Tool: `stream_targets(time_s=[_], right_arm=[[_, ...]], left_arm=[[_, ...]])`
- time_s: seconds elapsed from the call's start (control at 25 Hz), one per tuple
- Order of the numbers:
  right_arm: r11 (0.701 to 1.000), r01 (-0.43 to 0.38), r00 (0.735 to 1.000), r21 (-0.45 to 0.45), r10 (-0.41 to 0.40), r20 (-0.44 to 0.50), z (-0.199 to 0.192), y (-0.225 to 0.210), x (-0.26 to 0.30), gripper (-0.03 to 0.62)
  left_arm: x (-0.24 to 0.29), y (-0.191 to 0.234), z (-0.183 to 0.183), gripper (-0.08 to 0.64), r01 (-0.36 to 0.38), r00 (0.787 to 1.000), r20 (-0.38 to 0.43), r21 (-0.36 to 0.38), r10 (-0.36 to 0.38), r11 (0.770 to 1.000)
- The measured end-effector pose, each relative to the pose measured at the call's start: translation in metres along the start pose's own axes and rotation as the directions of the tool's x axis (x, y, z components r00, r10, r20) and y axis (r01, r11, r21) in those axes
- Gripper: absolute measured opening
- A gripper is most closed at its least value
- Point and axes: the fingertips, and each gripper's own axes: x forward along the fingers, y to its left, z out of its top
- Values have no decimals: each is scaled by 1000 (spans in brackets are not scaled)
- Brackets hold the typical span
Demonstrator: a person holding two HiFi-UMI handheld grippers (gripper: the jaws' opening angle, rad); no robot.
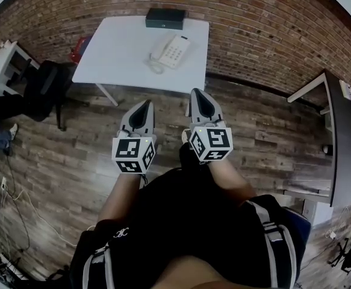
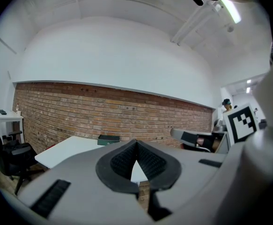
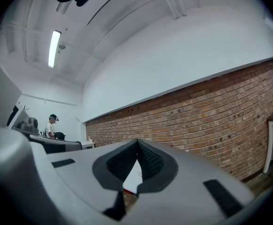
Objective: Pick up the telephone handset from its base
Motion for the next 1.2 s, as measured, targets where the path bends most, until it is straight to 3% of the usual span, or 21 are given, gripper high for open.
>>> stream_targets(time_s=[1.2], right_arm=[[999, -43, 999, 13, 44, -10, 13, -107, 200, -3]], left_arm=[[210, 71, 26, -3, -36, 997, -61, 4, 36, 999]])
